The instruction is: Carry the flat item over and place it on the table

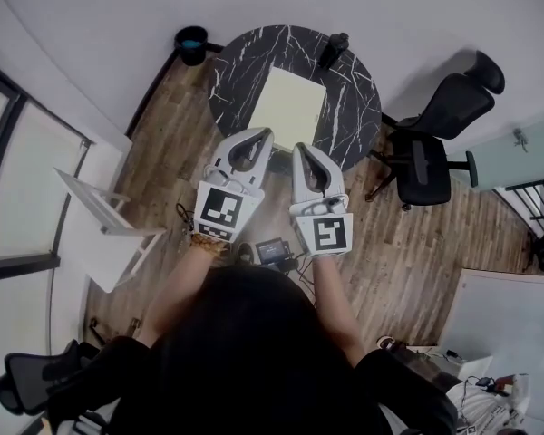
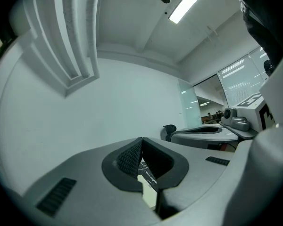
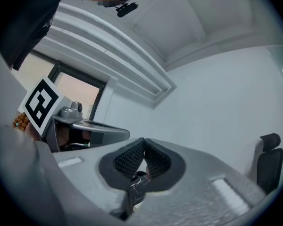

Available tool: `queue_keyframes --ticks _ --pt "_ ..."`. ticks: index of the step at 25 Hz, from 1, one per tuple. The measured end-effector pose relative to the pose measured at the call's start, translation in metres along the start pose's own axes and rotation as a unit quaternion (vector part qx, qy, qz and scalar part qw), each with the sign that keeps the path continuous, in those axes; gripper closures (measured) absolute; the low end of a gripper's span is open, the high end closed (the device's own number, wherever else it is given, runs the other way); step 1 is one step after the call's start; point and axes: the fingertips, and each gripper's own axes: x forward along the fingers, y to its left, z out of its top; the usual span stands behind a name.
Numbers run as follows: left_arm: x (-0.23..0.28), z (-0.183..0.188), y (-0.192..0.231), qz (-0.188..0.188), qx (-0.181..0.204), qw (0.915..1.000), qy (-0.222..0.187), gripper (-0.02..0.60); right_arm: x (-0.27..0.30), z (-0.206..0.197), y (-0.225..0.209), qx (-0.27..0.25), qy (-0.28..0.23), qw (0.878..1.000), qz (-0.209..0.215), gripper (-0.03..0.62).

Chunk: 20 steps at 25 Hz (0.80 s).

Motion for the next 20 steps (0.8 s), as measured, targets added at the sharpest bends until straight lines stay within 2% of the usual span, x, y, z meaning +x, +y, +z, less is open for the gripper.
queue_keyframes --ticks 5,11,16,20 --pt "-0.02 0.003 0.013 -0.01 -0.009 0.9998 -0.011 0.574 0.006 0.011 0.026 -0.007 0.002 1.0 -0.01 0.595" --pt "-0.037 -0.003 0.015 -0.034 -0.027 0.9989 -0.019 0.574 -0.005 0.011 0.032 -0.008 0.013 0.998 -0.053 0.595" --pt "-0.047 -0.013 0.003 -0.05 -0.047 0.9974 -0.023 0.574 -0.028 0.004 0.032 -0.017 0.044 0.995 -0.083 0.595" --pt "-0.05 -0.006 -0.001 -0.06 -0.045 0.9966 -0.035 0.574 -0.027 0.008 0.037 -0.029 0.032 0.996 -0.079 0.595"
